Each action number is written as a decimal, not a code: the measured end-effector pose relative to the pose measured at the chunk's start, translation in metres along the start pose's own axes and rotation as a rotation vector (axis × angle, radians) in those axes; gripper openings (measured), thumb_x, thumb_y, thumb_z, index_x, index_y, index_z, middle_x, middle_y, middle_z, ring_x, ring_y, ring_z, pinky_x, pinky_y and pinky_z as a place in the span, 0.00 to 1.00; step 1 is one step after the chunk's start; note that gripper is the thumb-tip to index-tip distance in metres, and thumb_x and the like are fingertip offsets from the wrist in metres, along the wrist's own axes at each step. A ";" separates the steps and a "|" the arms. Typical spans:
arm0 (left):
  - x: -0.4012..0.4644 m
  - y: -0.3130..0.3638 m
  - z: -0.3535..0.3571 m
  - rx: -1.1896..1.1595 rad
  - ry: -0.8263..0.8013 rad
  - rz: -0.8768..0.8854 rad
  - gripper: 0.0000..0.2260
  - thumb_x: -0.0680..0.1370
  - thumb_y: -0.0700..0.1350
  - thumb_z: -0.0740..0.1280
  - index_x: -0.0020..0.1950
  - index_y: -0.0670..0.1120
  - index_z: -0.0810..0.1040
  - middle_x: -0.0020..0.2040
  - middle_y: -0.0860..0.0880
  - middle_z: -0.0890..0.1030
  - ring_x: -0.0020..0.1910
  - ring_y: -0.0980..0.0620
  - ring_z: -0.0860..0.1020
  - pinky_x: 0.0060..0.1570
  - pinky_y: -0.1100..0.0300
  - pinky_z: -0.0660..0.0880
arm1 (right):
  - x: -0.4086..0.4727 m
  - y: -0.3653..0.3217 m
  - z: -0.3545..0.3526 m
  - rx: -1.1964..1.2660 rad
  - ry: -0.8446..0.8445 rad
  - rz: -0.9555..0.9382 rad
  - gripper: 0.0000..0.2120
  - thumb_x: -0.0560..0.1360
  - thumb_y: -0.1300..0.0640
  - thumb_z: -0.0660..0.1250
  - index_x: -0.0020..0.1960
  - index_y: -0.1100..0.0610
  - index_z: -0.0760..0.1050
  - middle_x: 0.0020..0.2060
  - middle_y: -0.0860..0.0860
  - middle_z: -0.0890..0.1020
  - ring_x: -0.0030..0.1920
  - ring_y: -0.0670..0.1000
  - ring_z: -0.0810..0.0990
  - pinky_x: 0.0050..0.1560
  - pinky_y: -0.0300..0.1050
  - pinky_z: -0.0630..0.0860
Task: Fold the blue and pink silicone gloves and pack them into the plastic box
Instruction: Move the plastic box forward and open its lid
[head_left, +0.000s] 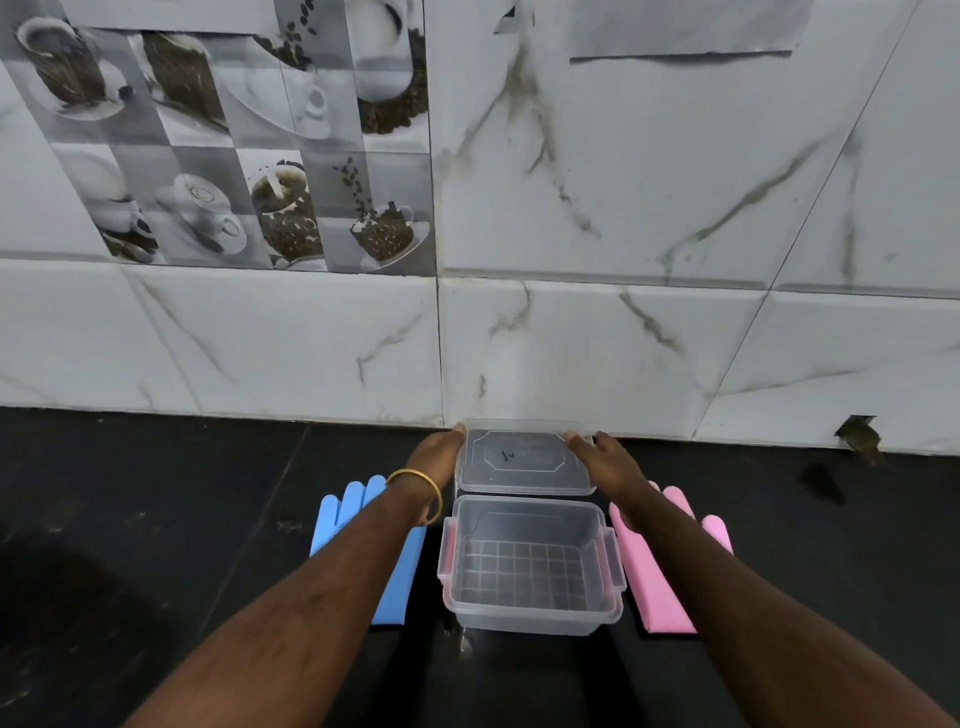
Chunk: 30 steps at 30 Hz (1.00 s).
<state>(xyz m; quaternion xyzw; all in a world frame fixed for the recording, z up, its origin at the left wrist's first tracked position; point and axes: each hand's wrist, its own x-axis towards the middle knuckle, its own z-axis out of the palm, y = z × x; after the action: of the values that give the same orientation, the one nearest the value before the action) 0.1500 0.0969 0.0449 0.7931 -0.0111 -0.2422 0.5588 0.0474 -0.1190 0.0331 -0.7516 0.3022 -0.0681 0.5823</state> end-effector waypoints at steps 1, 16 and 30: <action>0.001 -0.003 0.002 0.023 -0.010 -0.014 0.25 0.81 0.59 0.55 0.65 0.43 0.76 0.64 0.40 0.78 0.65 0.40 0.75 0.64 0.48 0.70 | 0.001 0.005 0.000 -0.006 -0.012 0.038 0.38 0.76 0.35 0.63 0.77 0.57 0.61 0.75 0.55 0.67 0.68 0.55 0.71 0.68 0.53 0.68; 0.003 -0.032 0.012 0.014 -0.095 -0.135 0.34 0.79 0.67 0.48 0.65 0.41 0.77 0.64 0.34 0.78 0.64 0.35 0.75 0.69 0.43 0.69 | 0.011 0.033 0.005 -0.310 -0.094 0.144 0.44 0.75 0.27 0.49 0.79 0.58 0.56 0.78 0.57 0.61 0.76 0.59 0.62 0.72 0.58 0.65; -0.021 -0.041 -0.010 -0.064 0.020 -0.012 0.21 0.79 0.61 0.60 0.42 0.44 0.76 0.35 0.46 0.75 0.34 0.46 0.74 0.35 0.57 0.69 | -0.026 0.030 -0.006 -0.535 -0.066 -0.001 0.43 0.74 0.29 0.57 0.77 0.59 0.59 0.74 0.58 0.69 0.71 0.58 0.69 0.67 0.53 0.69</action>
<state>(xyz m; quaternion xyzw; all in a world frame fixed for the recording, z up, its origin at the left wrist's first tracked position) 0.1255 0.1271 0.0186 0.7772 0.0072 -0.2378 0.5825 0.0126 -0.1144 0.0141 -0.8807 0.2900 0.0382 0.3726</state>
